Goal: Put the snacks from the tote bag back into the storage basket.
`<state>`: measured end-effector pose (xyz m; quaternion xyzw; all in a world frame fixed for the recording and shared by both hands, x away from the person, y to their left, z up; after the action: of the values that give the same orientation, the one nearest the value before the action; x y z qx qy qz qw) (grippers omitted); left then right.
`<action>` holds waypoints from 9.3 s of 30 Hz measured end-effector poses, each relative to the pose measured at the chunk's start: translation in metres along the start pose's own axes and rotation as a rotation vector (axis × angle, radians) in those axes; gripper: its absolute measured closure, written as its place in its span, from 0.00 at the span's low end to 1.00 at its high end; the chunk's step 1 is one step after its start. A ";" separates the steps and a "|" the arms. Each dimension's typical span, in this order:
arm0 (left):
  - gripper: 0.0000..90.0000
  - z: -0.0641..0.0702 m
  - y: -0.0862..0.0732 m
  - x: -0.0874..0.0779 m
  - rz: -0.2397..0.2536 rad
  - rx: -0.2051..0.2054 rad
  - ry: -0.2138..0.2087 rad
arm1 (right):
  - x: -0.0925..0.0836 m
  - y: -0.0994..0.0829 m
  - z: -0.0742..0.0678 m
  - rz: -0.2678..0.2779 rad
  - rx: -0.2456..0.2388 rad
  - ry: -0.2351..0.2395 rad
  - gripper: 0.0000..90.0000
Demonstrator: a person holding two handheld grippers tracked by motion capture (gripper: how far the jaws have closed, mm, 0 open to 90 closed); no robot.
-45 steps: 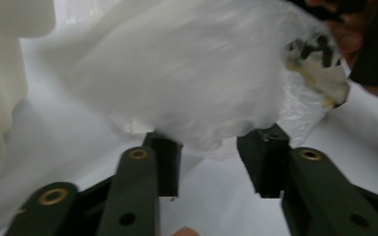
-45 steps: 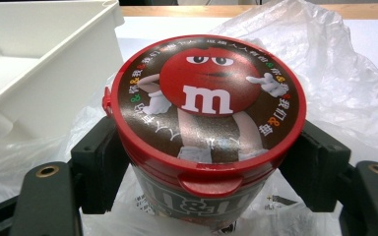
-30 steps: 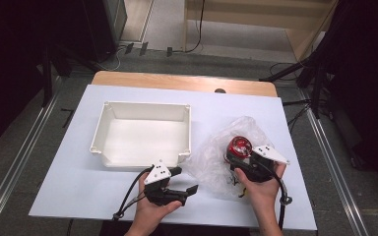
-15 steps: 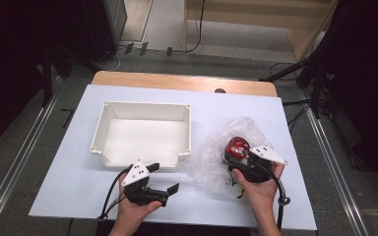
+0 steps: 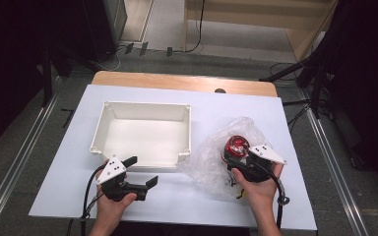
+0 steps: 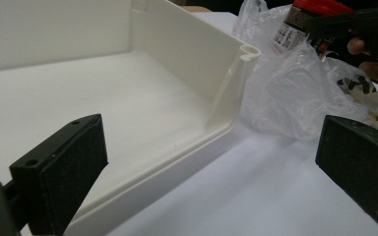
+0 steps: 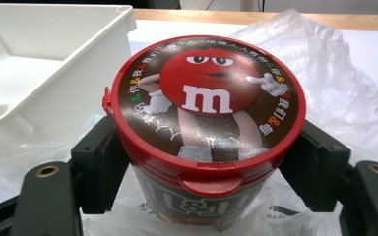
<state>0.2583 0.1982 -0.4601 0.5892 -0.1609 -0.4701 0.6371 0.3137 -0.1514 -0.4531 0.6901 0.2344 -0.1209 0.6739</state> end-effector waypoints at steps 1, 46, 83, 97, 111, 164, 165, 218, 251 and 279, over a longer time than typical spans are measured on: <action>0.00 -0.002 0.000 -0.003 -0.001 0.007 0.001 | -0.001 0.001 0.000 0.001 -0.001 -0.002 0.29; 0.00 -0.042 0.013 -0.075 0.079 0.034 0.018 | 0.005 0.031 -0.019 0.007 -0.002 -0.033 0.29; 0.00 -0.043 0.014 -0.076 0.103 0.015 0.005 | 0.013 0.047 -0.056 0.019 -0.025 0.020 0.29; 0.00 -0.044 0.014 -0.077 0.106 0.012 0.003 | 0.018 0.053 -0.072 0.020 -0.033 0.033 0.29; 0.00 -0.044 0.014 -0.077 0.106 0.015 0.005 | 0.022 0.058 -0.083 0.018 -0.045 0.044 0.29; 0.00 -0.045 0.015 -0.077 0.103 0.017 0.009 | 0.032 0.069 -0.122 0.012 -0.075 0.095 0.29; 0.00 -0.044 0.015 -0.077 0.105 0.016 0.008 | 0.032 0.069 -0.122 0.013 -0.075 0.097 0.29; 0.00 -0.045 0.015 -0.076 0.111 0.002 0.001 | 0.040 0.061 -0.146 -0.005 -0.116 0.152 0.29; 0.00 -0.046 0.015 -0.076 0.105 0.001 0.005 | 0.042 0.050 -0.149 -0.016 -0.131 0.170 0.29; 0.00 -0.047 0.014 -0.075 0.103 0.001 0.019 | 0.048 0.037 -0.154 -0.044 -0.207 0.157 0.29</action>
<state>0.2619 0.2830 -0.4330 0.5850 -0.1854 -0.4309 0.6616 0.3500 0.0089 -0.4338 0.6190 0.3128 -0.0566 0.7182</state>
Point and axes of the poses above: each handheld gripper's, and its own axes: x roughly forward along the jaws, y roughly out of its top, z roughly to its right, the point moved 4 cm from there along x, roughly forward along the jaws, and after that the axes turned 12 degrees about -y, right-handed, at the moved point
